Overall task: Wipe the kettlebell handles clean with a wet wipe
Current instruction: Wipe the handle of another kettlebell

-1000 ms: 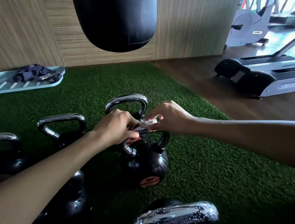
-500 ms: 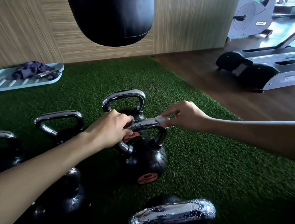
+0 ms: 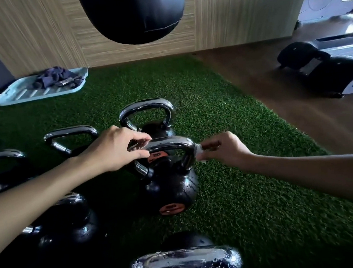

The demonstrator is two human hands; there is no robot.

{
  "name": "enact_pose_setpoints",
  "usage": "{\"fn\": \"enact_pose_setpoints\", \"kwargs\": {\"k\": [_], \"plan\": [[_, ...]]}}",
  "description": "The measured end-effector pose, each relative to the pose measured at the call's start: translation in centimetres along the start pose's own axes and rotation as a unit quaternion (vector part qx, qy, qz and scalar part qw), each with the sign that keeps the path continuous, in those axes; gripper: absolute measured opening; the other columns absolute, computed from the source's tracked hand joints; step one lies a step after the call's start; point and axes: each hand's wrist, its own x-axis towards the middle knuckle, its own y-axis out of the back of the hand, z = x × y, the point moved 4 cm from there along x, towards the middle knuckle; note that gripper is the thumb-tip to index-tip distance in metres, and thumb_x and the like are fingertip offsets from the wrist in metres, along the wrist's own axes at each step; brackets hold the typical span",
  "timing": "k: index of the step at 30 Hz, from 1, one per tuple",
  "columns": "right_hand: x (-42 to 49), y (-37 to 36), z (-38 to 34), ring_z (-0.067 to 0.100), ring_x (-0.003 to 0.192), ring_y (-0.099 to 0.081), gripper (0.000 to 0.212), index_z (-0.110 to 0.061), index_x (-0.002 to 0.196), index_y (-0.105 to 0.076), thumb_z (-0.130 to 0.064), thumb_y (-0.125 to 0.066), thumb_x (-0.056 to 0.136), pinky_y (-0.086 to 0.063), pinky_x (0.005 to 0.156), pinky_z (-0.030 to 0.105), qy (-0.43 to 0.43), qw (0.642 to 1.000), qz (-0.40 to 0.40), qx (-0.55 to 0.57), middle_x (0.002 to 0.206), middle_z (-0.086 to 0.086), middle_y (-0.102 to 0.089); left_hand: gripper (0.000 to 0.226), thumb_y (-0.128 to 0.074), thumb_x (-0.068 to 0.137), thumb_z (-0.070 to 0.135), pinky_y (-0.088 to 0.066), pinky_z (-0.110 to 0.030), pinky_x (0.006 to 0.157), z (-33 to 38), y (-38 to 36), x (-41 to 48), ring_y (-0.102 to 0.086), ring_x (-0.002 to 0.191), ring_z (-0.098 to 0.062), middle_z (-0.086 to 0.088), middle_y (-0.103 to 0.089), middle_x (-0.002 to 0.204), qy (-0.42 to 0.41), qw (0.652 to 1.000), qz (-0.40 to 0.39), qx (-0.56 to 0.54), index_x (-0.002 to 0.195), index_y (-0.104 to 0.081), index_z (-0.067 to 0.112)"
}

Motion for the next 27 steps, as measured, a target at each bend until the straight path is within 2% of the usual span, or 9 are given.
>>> {"fn": "enact_pose_setpoints", "kwargs": {"k": [6, 13, 16, 19, 21, 22, 23, 24, 27], "plan": [[-0.3, -0.7, 1.2, -0.012, 0.063, -0.064, 0.029, -0.028, 0.103, -0.081, -0.031, -0.088, 0.075, -0.044, 0.052, 0.006, -0.012, 0.999, 0.0, 0.037, 0.084, -0.016, -0.077, 0.04, -0.084, 0.078, 0.044, -0.035, -0.002, 0.06, 0.4, 0.3, 0.0, -0.052, 0.069, 0.013, 0.012, -0.075, 0.113, 0.033, 0.999, -0.01, -0.016, 0.116, -0.075, 0.039], [-0.6, -0.9, 0.4, -0.009, 0.056, -0.06, 0.025, -0.023, 0.099, -0.081, -0.035, -0.086, 0.077, -0.042, 0.049, 0.01, -0.043, 0.998, -0.026, 0.026, 0.081, -0.012, -0.074, 0.048, -0.088, 0.071, 0.045, -0.044, -0.016, 0.069, 1.2, 1.1, -1.0, -0.068, 0.103, 0.002, 0.016, -0.072, 0.116, 0.085, 0.995, 0.023, -0.053, 0.116, -0.071, 0.048], [-0.6, 1.4, -2.0, 0.008, 0.07, -0.062, 0.025, -0.021, 0.096, -0.08, -0.032, -0.088, 0.075, -0.049, 0.064, 0.022, -0.043, 0.991, -0.003, 0.13, 0.085, 0.001, -0.076, 0.049, -0.089, 0.074, 0.033, -0.044, -0.02, 0.082, 4.0, 1.5, -2.4, -0.035, 0.09, 0.025, 0.037, -0.057, 0.086, 0.035, 0.989, 0.087, -0.114, 0.12, -0.073, 0.032], [-1.0, 1.4, -5.5, 0.017, 0.08, -0.064, 0.036, -0.008, 0.101, -0.076, -0.026, -0.088, 0.072, -0.052, 0.077, 0.03, -0.023, 0.975, -0.065, 0.209, 0.096, 0.015, -0.075, 0.05, -0.089, 0.071, 0.036, -0.042, -0.001, 0.061, 6.8, 1.6, -2.9, -0.041, 0.08, 0.034, 0.038, -0.055, 0.079, -0.02, 0.98, 0.122, -0.154, 0.119, -0.075, 0.026], [-0.9, 1.2, -7.0, 0.01, 0.07, -0.065, 0.034, -0.011, 0.098, -0.073, -0.025, -0.086, 0.069, -0.051, 0.065, 0.024, -0.029, 0.963, -0.096, 0.251, 0.088, 0.003, -0.077, 0.05, -0.088, 0.072, 0.036, -0.044, -0.008, 0.079, 7.8, 1.9, -2.7, -0.036, 0.078, 0.033, 0.04, -0.047, 0.077, -0.039, 0.973, 0.128, -0.187, 0.118, -0.074, 0.022], [-0.8, 1.1, -7.5, 0.007, 0.063, -0.06, 0.028, -0.014, 0.093, -0.072, -0.023, -0.085, 0.071, -0.045, 0.056, 0.021, -0.034, 0.957, -0.1, 0.271, 0.083, -0.001, -0.076, 0.049, -0.087, 0.073, 0.035, -0.022, 0.011, 0.069, 7.9, 2.2, -2.5, -0.046, 0.066, 0.033, 0.046, -0.042, 0.076, -0.044, 0.971, 0.126, -0.197, 0.119, -0.075, 0.022], [-0.7, 1.1, -7.9, 0.006, 0.057, -0.055, 0.021, -0.015, 0.089, -0.072, -0.022, -0.084, 0.073, -0.041, 0.051, 0.02, -0.049, 0.95, -0.099, 0.291, 0.078, -0.003, -0.074, 0.048, -0.087, 0.074, 0.035, -0.041, -0.01, 0.083, 7.9, 2.4, -2.5, -0.034, 0.082, 0.025, 0.049, -0.043, 0.075, -0.051, 0.97, 0.122, -0.202, 0.119, -0.075, 0.021], [-0.5, 1.1, -7.9, 0.004, 0.054, -0.052, 0.017, -0.015, 0.086, -0.072, -0.021, -0.083, 0.075, -0.04, 0.048, 0.019, -0.064, 0.947, -0.097, 0.299, 0.074, -0.005, -0.072, 0.048, -0.086, 0.075, 0.035, -0.03, -0.016, 0.045, 7.8, 2.7, -2.4, -0.024, 0.041, 0.008, 0.049, -0.046, 0.074, -0.058, 0.97, 0.118, -0.206, 0.119, -0.075, 0.022], [-0.2, 0.5, -8.4, 0.006, 0.055, -0.046, 0.018, -0.017, 0.086, -0.076, -0.027, -0.086, 0.074, -0.036, 0.051, 0.022, -0.087, 0.941, -0.119, 0.304, 0.073, -0.004, -0.068, 0.045, -0.086, 0.077, 0.034, -0.03, -0.005, 0.048, 7.2, 3.0, -2.5, -0.042, 0.041, 0.015, 0.043, -0.055, 0.074, -0.073, 0.967, 0.125, -0.211, 0.118, -0.075, 0.023]]}}
